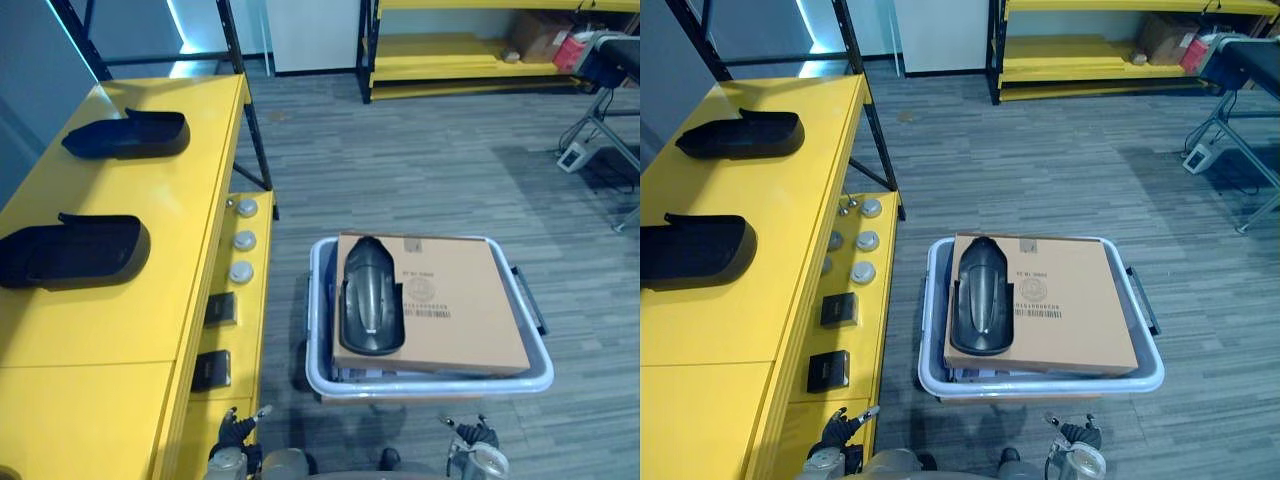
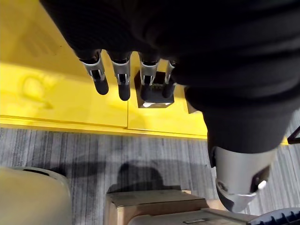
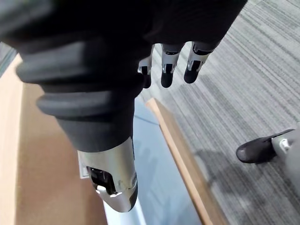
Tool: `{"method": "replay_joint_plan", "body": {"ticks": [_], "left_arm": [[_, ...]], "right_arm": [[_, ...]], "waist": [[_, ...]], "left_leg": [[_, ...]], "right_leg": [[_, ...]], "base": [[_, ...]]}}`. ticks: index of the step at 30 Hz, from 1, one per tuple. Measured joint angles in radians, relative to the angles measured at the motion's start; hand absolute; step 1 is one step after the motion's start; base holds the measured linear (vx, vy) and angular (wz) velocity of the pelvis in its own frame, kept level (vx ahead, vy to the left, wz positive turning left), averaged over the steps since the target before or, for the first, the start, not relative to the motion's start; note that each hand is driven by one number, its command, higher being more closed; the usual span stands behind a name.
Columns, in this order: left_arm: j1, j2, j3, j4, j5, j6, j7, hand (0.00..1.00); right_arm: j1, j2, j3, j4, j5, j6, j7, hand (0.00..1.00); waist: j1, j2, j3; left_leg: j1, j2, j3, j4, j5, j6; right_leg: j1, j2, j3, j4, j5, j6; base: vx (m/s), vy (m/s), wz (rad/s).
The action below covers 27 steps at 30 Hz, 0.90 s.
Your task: Walk over and take plastic housings, then place them on the shelf
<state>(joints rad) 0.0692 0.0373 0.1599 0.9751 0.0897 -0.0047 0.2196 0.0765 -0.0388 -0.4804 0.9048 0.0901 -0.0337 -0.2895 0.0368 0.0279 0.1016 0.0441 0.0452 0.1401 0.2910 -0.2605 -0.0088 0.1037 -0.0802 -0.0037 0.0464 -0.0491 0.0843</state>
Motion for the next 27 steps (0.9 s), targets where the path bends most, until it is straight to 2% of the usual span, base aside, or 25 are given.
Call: {"method": "replay_joint_plan", "body": {"ticks": [5, 9, 11, 15, 18, 22, 24, 27], "left_arm": [[0.014, 0.0, 0.006, -0.001, 0.0, 0.001, 0.001, 0.0], [0.032, -0.001, 0.008, -0.005, 0.0, 0.006, 0.001, 0.0], [0.048, 0.0, 0.008, -0.026, 0.0, 0.008, 0.0, 0.0], [0.057, -0.002, 0.007, -0.032, -0.001, 0.009, -0.001, 0.0], [0.065, 0.002, -0.003, -0.041, -0.001, 0.009, -0.002, 0.0], [0.063, 0.016, -0.042, -0.044, -0.001, 0.004, -0.009, 0.0], [0.063, 0.018, -0.045, -0.048, -0.001, -0.005, -0.024, 0.0], [0.065, 0.026, -0.051, -0.054, 0.0, -0.006, -0.025, 0.0]], "right_arm": [[0.039, -0.039, -0.134, -0.195, 0.0, -0.001, -0.05, 0.0], [0.053, -0.047, -0.185, -0.403, 0.002, -0.006, -0.089, 0.0], [0.058, -0.047, -0.19, -0.48, 0.019, -0.015, -0.11, 0.0], [0.048, -0.044, -0.182, -0.568, 0.019, -0.025, -0.119, 0.0], [0.04, -0.046, -0.114, -0.65, 0.028, -0.037, -0.093, 0.0], [0.038, -0.056, 0.049, -0.756, 0.021, -0.039, -0.017, 0.0], [0.037, -0.071, 0.148, -0.804, -0.004, -0.04, 0.033, 0.0], [0.019, -0.097, 0.233, -0.818, -0.07, -0.052, 0.081, 0.0]], "waist": [[-0.016, -0.005, -0.021], [-0.023, -0.019, -0.032], [-0.023, -0.032, -0.036], [-0.022, -0.036, -0.038], [-0.025, -0.039, -0.037], [-0.024, -0.043, -0.033], [-0.023, -0.049, -0.029], [-0.023, -0.058, -0.02]], "left_leg": [[0.037, -0.019, -0.004, -0.052, 0.022, 0.015], [0.043, -0.03, -0.002, -0.07, 0.032, 0.021], [0.051, -0.032, -0.002, -0.085, 0.038, 0.022], [0.051, -0.033, -0.003, -0.086, 0.038, 0.022], [0.055, -0.043, -0.011, -0.106, 0.061, 0.025], [0.054, -0.046, -0.047, -0.131, 0.071, 0.023], [0.053, -0.047, -0.064, -0.145, 0.086, 0.026], [0.039, -0.05, -0.092, -0.164, 0.104, 0.017]], "right_leg": [[0.016, -0.016, -0.022, 0.001, 0.0, 0.0], [0.013, -0.025, -0.022, 0.001, 0.0, 0.0], [0.013, -0.026, -0.023, 0.001, 0.0, 0.0], [0.013, -0.026, -0.023, 0.001, 0.0, 0.0], [0.012, -0.027, -0.026, 0.0, 0.0, 0.0], [0.012, -0.027, -0.042, -0.016, 0.0, 0.0], [0.009, -0.027, -0.055, -0.018, 0.0, 0.0], [-0.006, -0.029, -0.079, -0.018, 0.003, 0.005]], "base": [[0.04, 0.02, 0.06], [-0.01, 0.011, -0.02], [-0.05, -0.001, 0.02], [-0.07, -0.018, -0.01], [-0.11, -0.04, 0.03], [-0.13, -0.058, 0.1], [-0.15, -0.057, 0.14], [-0.18, -0.053, 0.18]]}}
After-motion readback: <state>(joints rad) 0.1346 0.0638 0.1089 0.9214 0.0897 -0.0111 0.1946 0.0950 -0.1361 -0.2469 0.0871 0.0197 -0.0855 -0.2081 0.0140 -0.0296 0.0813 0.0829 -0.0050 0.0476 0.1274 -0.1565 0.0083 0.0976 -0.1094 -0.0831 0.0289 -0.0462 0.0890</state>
